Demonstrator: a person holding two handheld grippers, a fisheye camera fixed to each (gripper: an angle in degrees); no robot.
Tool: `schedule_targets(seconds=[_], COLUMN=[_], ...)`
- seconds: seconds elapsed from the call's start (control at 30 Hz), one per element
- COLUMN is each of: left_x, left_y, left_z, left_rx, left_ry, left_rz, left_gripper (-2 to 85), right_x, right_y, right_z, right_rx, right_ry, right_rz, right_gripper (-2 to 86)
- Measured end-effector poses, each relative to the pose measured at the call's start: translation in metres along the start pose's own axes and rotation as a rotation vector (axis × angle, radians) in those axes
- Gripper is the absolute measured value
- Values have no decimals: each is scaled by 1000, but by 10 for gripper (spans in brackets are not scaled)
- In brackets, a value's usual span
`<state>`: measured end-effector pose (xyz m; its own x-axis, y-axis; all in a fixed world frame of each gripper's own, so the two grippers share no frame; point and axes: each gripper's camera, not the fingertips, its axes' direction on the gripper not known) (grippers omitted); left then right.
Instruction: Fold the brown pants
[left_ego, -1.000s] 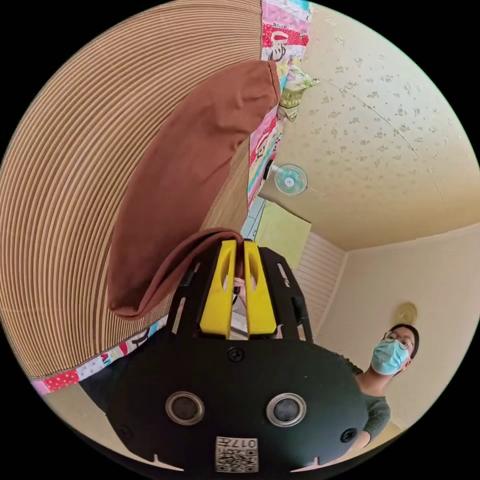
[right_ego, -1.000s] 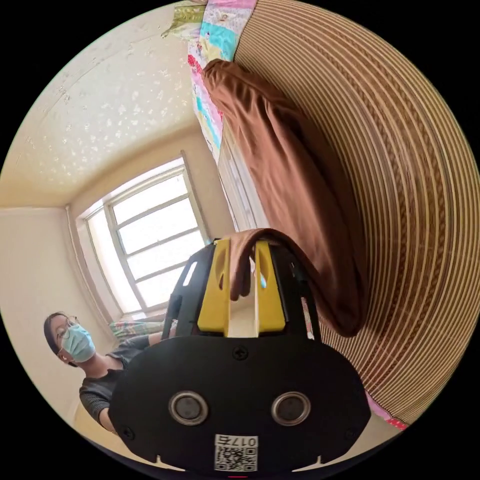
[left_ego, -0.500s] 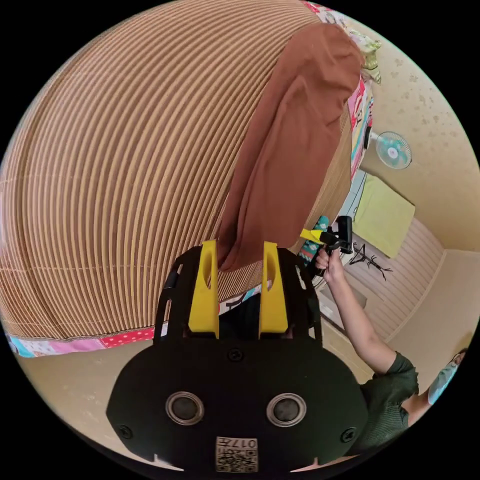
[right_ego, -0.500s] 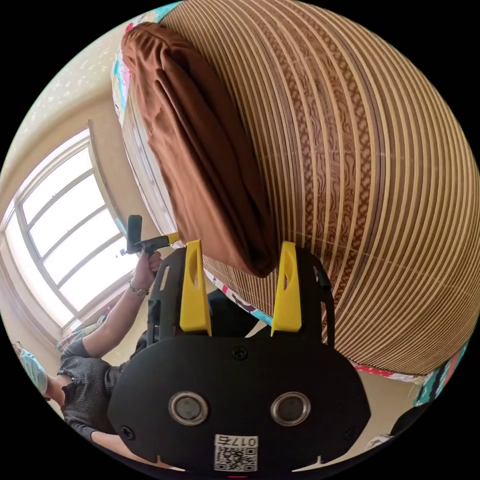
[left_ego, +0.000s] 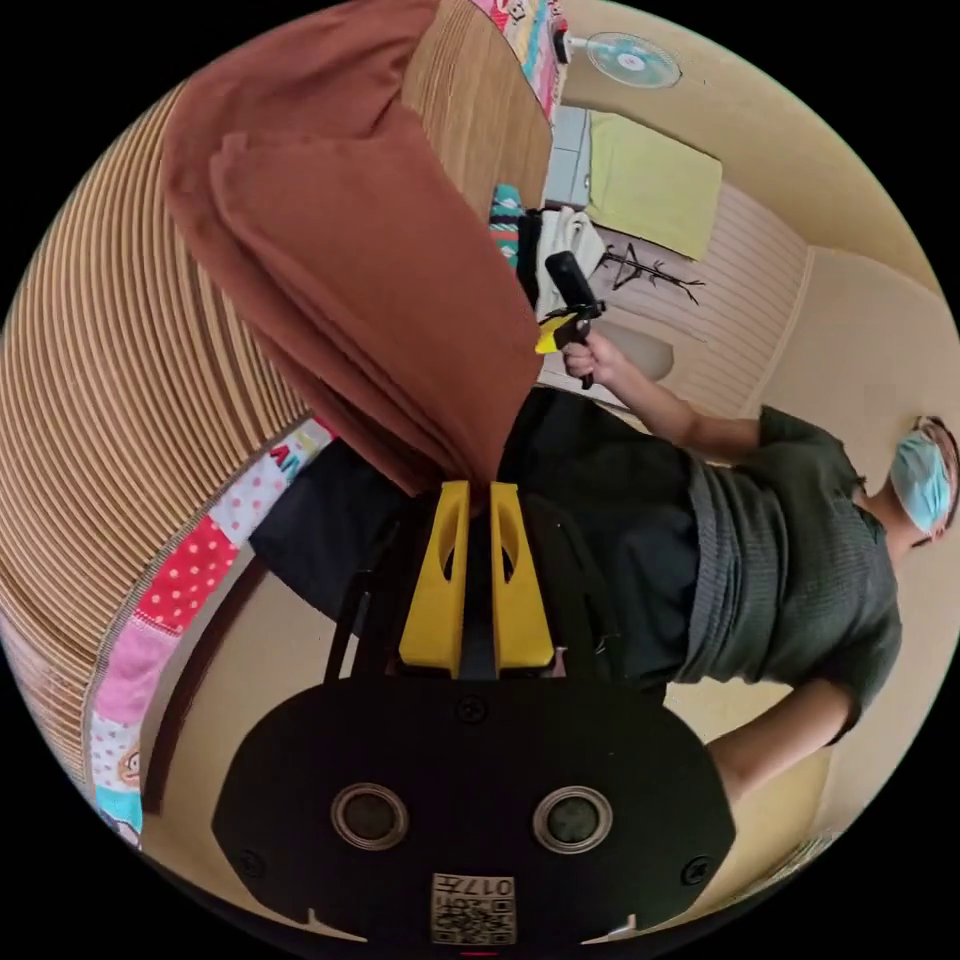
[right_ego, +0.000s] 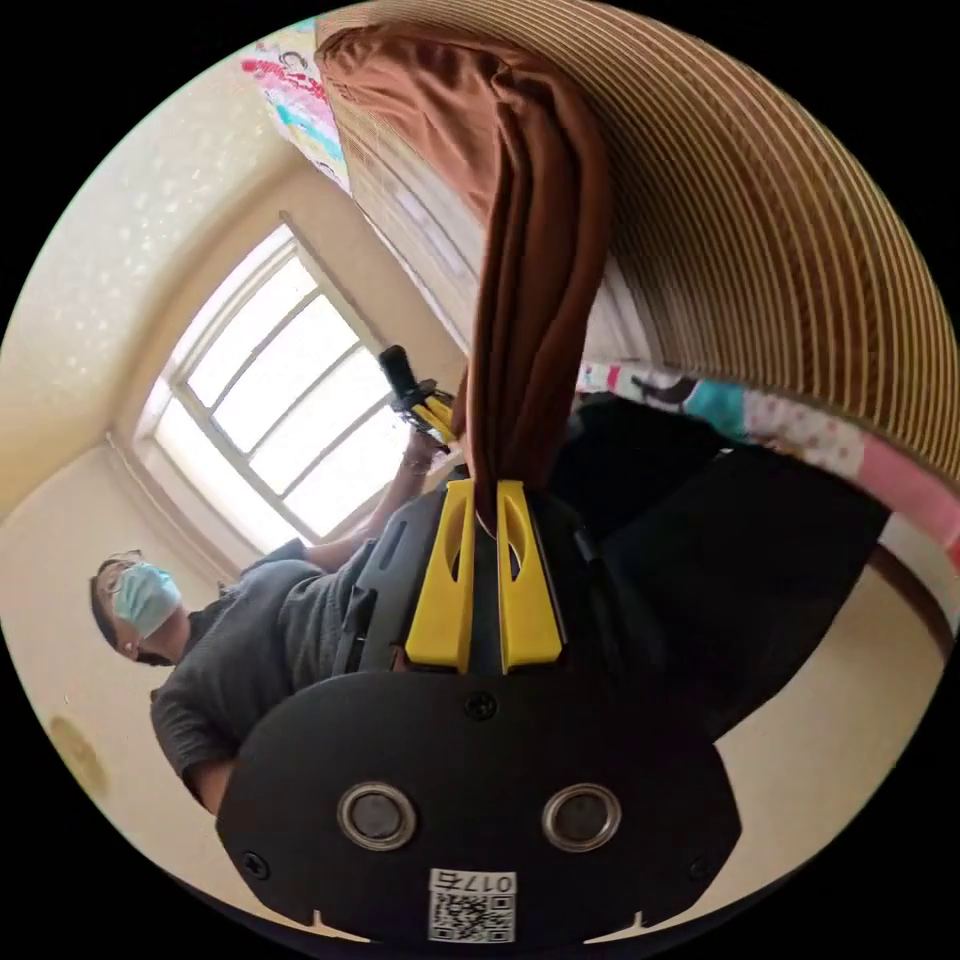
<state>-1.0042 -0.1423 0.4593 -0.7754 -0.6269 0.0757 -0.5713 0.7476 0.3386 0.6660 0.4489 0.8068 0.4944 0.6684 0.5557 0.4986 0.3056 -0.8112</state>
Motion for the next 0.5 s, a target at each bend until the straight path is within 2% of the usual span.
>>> schedule_targets(seconds=[0.07,0.13,0.2,0.3,0.43,0.5], left_x=[28,47,55,38,-8,-19], left_y=[32,39,28,-12,-60,-75], left_z=[-10,-29,-50,-92,-152,-167], left_rx=[132,264,362,499,814,912], left_ry=[183,256,245,194,75,46], left_rz=[133,237,273,218,-55,-101], left_gripper=[39,33,24,9,13,34], right_x=[4,3,-2,-7,-32,-51], right_y=[28,43,30,-25,-128,-159], right_z=[-5,-13,-18,-41,-87,-106], right_rx=[66,170,207,283,393,475], right_ry=[-236,-474,-544,-551,-404,-340], right_rz=[10,12,2,-15,-118,-219], right_gripper=[27,27,27,34,77,99])
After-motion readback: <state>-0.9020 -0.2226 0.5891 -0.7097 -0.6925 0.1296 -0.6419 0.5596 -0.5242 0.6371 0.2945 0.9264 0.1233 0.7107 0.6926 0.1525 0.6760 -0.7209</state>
